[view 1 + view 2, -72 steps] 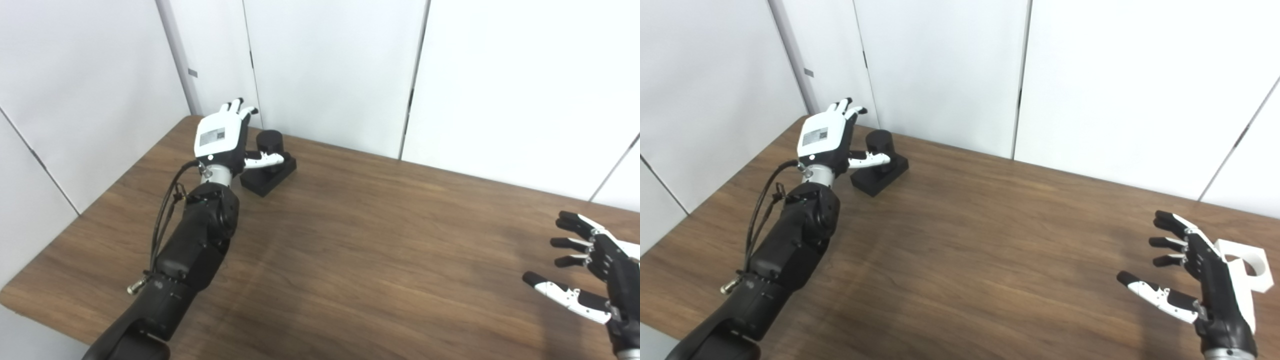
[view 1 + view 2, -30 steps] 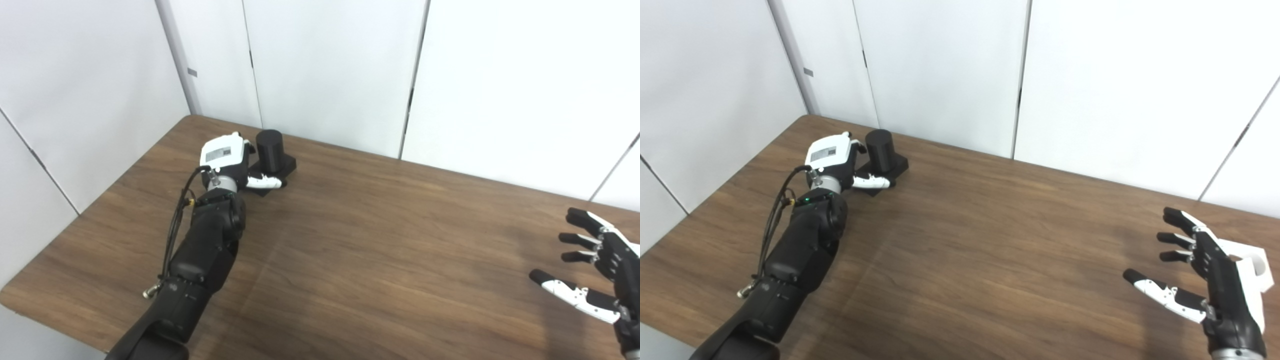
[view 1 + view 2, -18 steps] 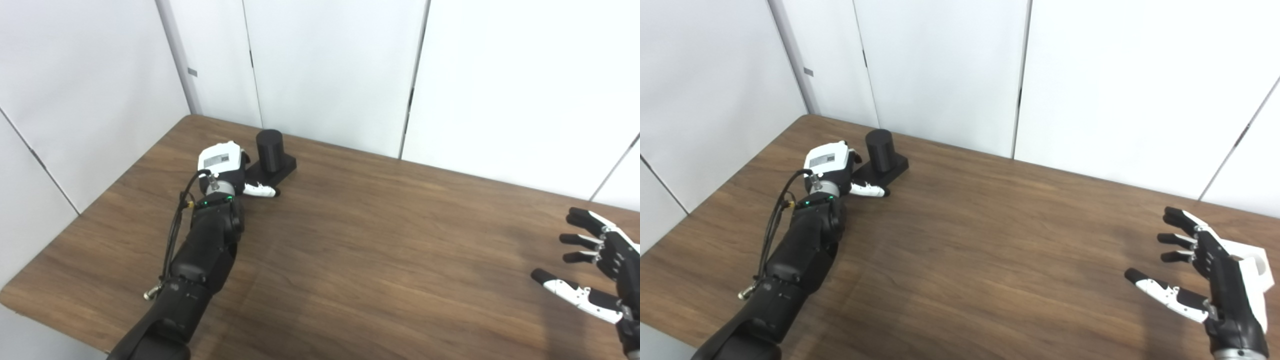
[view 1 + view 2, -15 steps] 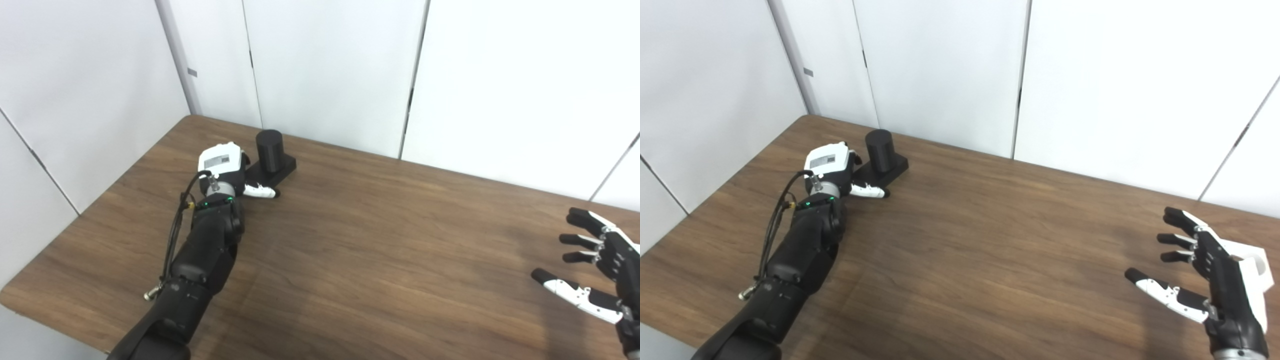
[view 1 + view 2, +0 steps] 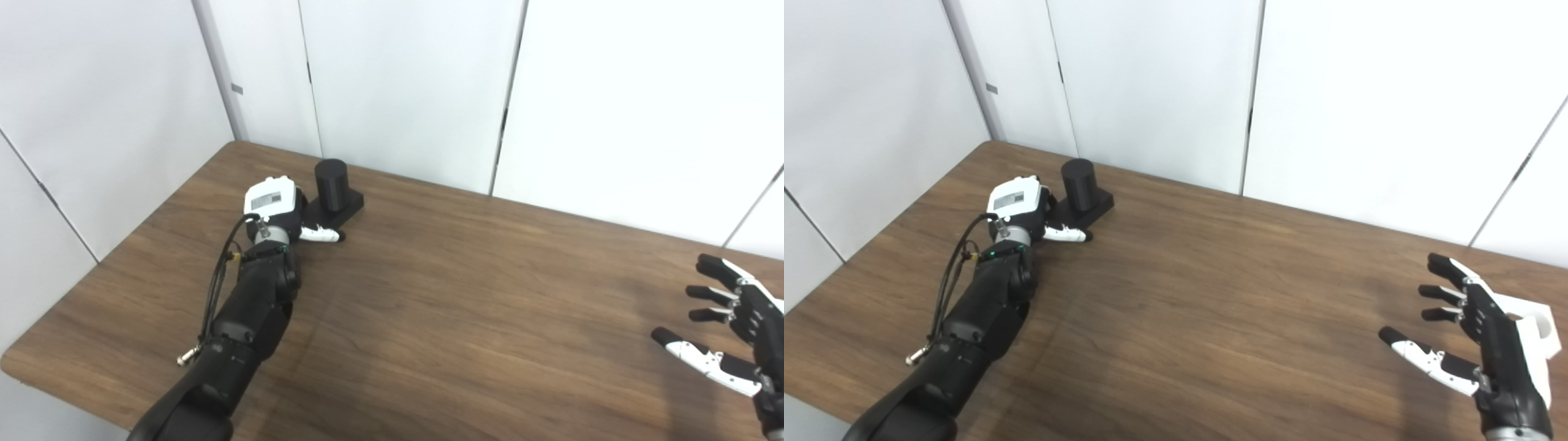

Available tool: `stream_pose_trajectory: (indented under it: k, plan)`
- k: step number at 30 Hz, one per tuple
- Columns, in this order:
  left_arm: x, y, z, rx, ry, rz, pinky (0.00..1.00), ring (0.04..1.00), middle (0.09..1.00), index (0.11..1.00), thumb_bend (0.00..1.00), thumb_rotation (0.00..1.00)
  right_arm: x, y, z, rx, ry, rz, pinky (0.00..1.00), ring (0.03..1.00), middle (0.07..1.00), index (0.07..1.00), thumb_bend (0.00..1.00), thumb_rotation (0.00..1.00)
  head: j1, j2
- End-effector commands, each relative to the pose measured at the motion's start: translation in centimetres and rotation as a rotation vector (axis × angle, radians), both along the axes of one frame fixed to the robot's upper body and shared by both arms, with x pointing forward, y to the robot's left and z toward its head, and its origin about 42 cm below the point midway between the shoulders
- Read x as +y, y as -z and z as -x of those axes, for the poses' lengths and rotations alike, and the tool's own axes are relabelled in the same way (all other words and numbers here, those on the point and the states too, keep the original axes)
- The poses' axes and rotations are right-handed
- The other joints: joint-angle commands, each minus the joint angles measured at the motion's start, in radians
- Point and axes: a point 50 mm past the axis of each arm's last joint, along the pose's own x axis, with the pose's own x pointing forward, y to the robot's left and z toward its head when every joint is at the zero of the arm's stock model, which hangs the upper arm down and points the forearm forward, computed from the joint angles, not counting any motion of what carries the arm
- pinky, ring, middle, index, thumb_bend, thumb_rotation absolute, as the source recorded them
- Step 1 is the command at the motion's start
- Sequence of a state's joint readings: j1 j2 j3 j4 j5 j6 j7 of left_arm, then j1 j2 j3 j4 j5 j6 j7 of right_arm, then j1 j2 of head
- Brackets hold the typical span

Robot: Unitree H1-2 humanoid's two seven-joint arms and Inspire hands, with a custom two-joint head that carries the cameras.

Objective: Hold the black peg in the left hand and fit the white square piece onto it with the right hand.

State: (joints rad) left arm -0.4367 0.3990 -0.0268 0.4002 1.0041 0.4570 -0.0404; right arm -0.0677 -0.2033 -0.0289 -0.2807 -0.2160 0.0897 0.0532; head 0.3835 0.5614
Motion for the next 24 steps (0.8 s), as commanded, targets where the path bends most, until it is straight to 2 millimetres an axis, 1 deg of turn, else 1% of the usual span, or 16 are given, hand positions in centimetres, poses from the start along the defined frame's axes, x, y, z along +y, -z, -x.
stream_pose_trajectory:
  k: [1,3,6,7,8,10,12,19,21,24]
  plan:
    - [0.9,-1.4,-0.8,-0.024,0.013,-0.017,0.97,0.997,0.947,0.587,0.76,0.30,0.0,-1.8,0.0,-0.079,-0.001,-0.004,0.58,0.724,0.828,0.817,0.53,0.00,0.000,0.004]
    - [0.7,-1.3,-0.6,-0.015,0.053,-0.002,0.96,0.989,0.939,0.577,0.75,0.29,-0.1,-1.8,0.0,-0.079,0.003,-0.004,0.58,0.718,0.825,0.813,0.53,0.00,0.000,0.004]
    - [0.5,-1.2,-0.5,0.000,0.132,0.015,0.92,0.970,0.917,0.547,0.76,0.21,-0.1,-1.8,0.0,-0.078,0.004,-0.003,0.57,0.717,0.823,0.811,0.52,0.00,0.001,0.008]
    - [0.5,-1.2,-0.5,0.010,0.157,0.020,0.92,0.969,0.912,0.518,0.64,0.14,-0.1,-1.8,0.0,-0.080,0.002,-0.003,0.57,0.714,0.821,0.809,0.51,0.00,0.001,0.008]
    - [0.5,-1.1,-0.4,0.011,0.186,0.027,0.90,0.970,0.909,0.499,0.57,0.10,-0.2,-1.8,0.0,-0.081,0.001,-0.003,0.57,0.712,0.819,0.808,0.51,0.00,0.000,0.008]
    - [0.2,-1.0,-0.4,0.020,0.227,0.013,0.85,0.951,0.889,0.488,0.53,0.07,-0.2,-1.8,-0.1,-0.078,0.004,0.000,0.57,0.713,0.820,0.809,0.51,0.00,-0.001,0.008]
    - [0.0,-0.7,-0.3,0.030,0.260,-0.025,0.84,0.940,0.889,0.485,0.52,0.06,-0.2,-1.8,-0.1,-0.075,0.009,0.001,0.57,0.714,0.821,0.808,0.51,0.00,-0.001,0.010]
    - [-0.6,-0.3,0.1,0.018,0.376,-0.067,0.88,0.931,0.886,0.484,0.52,0.05,-0.2,-2.0,-0.2,-0.080,0.008,-0.003,0.56,0.703,0.816,0.800,0.53,0.00,0.001,0.013]
    - [-0.6,-0.3,0.3,0.007,0.447,-0.080,0.84,0.912,0.867,0.484,0.52,0.05,-0.2,-1.9,-0.2,-0.080,0.009,-0.004,0.56,0.706,0.820,0.804,0.53,0.00,-0.001,0.013]
    - [-0.7,-0.2,0.5,0.001,0.481,-0.094,0.82,0.906,0.856,0.484,0.52,0.05,-0.2,-1.8,-0.2,-0.079,0.009,-0.008,0.56,0.706,0.824,0.807,0.53,0.00,-0.009,0.015]
